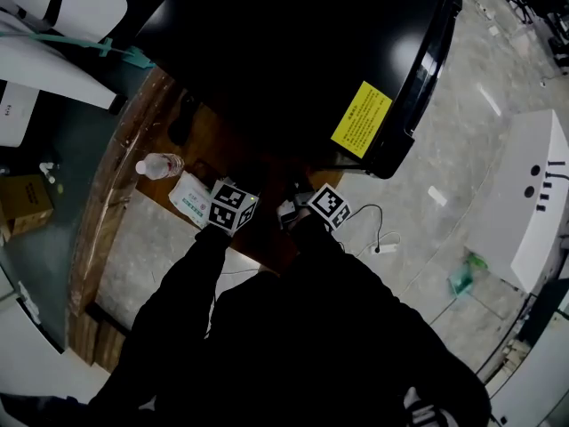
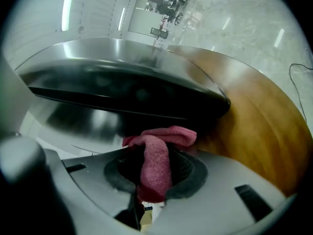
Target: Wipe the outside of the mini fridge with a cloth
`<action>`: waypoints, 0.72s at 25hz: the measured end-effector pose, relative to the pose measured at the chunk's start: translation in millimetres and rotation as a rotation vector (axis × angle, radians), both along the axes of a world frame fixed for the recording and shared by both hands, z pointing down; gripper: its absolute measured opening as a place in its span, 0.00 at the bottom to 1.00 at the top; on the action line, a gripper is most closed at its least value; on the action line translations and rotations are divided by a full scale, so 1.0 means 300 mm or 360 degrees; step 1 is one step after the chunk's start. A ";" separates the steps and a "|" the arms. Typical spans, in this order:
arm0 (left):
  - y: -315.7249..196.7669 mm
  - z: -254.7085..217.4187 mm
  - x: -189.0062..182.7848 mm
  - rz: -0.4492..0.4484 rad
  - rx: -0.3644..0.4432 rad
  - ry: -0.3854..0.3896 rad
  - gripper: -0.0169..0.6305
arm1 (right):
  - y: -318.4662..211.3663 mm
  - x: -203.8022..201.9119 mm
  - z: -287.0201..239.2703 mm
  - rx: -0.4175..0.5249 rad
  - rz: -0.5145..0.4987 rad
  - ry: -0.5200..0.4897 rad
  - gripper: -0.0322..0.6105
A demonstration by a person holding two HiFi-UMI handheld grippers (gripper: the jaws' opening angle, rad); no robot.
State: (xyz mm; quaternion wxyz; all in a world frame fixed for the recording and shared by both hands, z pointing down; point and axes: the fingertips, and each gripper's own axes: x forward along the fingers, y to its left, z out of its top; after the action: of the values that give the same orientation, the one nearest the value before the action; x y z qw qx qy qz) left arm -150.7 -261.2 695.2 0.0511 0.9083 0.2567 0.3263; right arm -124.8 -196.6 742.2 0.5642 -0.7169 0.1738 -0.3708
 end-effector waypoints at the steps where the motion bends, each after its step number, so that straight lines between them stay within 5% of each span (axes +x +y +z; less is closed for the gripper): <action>1: 0.005 0.035 0.000 -0.0005 0.0000 -0.0032 0.04 | 0.005 0.001 0.038 -0.0018 -0.0011 -0.0017 0.21; 9: -0.015 0.113 -0.045 -0.0108 -0.0020 -0.0091 0.04 | 0.003 -0.009 0.177 -0.0113 -0.0117 -0.0003 0.20; 14: -0.126 -0.049 -0.065 -0.0255 -0.0035 0.0010 0.04 | -0.124 -0.046 -0.086 0.0013 -0.0306 0.0243 0.20; 18: -0.243 -0.325 -0.063 -0.0359 0.0015 0.0265 0.04 | -0.257 -0.068 -0.382 0.0271 -0.0335 0.0348 0.20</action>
State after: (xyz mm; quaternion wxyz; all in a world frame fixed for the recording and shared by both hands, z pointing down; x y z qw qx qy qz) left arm -169.6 -334.3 597.6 0.0618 0.9555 0.1549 0.2433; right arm -145.2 -273.7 627.7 0.5586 -0.6805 0.3388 -0.3317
